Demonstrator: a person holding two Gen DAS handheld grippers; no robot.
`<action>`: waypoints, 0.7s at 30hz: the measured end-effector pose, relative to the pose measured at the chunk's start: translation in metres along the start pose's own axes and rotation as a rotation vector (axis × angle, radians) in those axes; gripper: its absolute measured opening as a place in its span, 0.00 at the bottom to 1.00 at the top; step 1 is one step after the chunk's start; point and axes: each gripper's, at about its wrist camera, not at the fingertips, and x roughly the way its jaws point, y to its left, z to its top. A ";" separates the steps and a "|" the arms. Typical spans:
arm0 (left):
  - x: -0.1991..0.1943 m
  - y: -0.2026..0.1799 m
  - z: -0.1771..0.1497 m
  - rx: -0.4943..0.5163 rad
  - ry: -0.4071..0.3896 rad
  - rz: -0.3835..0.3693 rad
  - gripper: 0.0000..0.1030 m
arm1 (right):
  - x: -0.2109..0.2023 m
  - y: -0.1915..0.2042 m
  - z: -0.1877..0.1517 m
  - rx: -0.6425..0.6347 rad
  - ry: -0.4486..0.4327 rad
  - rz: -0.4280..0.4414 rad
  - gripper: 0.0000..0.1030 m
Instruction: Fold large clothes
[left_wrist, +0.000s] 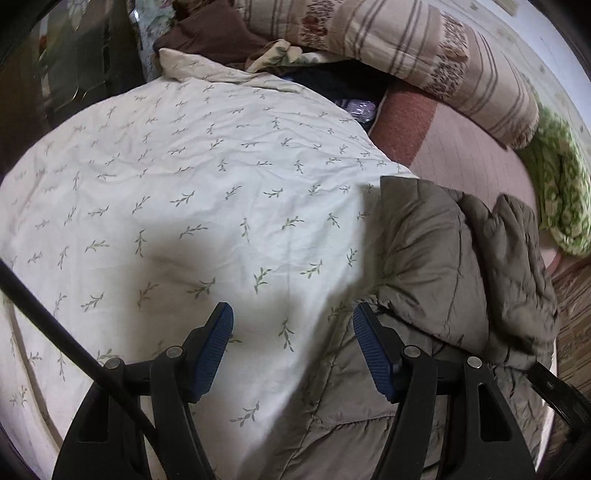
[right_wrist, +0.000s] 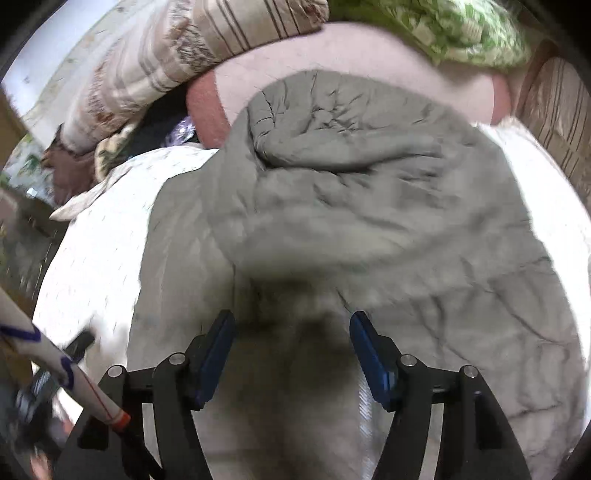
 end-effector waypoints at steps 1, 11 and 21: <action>0.000 -0.002 -0.001 0.004 0.001 0.002 0.65 | -0.009 -0.005 -0.005 -0.010 0.003 0.006 0.67; 0.006 -0.027 -0.007 0.076 0.001 0.043 0.65 | -0.037 -0.047 0.090 -0.080 -0.214 -0.247 0.66; 0.008 -0.072 -0.010 0.171 -0.031 0.010 0.65 | 0.080 -0.060 0.042 -0.180 -0.055 -0.261 0.57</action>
